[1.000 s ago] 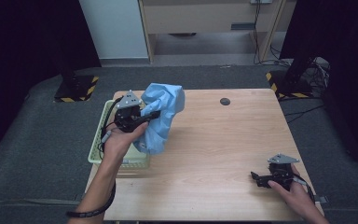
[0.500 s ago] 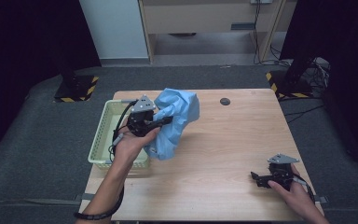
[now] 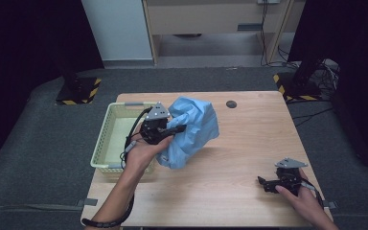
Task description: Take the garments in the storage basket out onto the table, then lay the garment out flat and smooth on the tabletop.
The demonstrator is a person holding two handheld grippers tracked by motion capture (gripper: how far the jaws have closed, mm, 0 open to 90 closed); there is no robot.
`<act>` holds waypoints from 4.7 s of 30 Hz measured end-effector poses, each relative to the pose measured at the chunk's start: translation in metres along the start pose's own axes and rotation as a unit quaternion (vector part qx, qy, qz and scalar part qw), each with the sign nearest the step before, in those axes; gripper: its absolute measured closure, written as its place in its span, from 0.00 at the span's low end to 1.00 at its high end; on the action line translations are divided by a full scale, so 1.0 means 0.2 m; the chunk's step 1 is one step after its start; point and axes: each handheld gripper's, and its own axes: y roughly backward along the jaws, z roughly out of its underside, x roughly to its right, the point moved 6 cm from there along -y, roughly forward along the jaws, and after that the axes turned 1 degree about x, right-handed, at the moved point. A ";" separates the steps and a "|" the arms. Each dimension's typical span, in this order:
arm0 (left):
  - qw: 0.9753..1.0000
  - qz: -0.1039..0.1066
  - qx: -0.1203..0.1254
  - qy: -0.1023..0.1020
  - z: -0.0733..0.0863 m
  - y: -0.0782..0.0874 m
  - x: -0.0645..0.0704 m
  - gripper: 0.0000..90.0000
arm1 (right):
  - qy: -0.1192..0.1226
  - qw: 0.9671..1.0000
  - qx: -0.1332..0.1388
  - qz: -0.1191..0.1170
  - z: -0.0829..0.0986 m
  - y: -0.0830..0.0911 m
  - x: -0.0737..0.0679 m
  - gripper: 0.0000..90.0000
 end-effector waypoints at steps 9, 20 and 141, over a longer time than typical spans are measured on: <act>1.000 0.008 -0.007 0.004 0.03 -0.06 0.02 0.90 | 0.000 1.000 0.000 0.000 0.00 0.00 0.00 0.01; 0.999 0.025 -0.023 0.015 0.13 -0.18 0.09 0.90 | 0.001 1.000 0.001 0.000 0.00 0.00 0.00 0.01; 0.990 -0.083 -0.109 0.027 0.67 -0.42 0.47 0.42 | 0.232 0.949 0.011 -0.212 -0.08 0.21 -0.78 0.28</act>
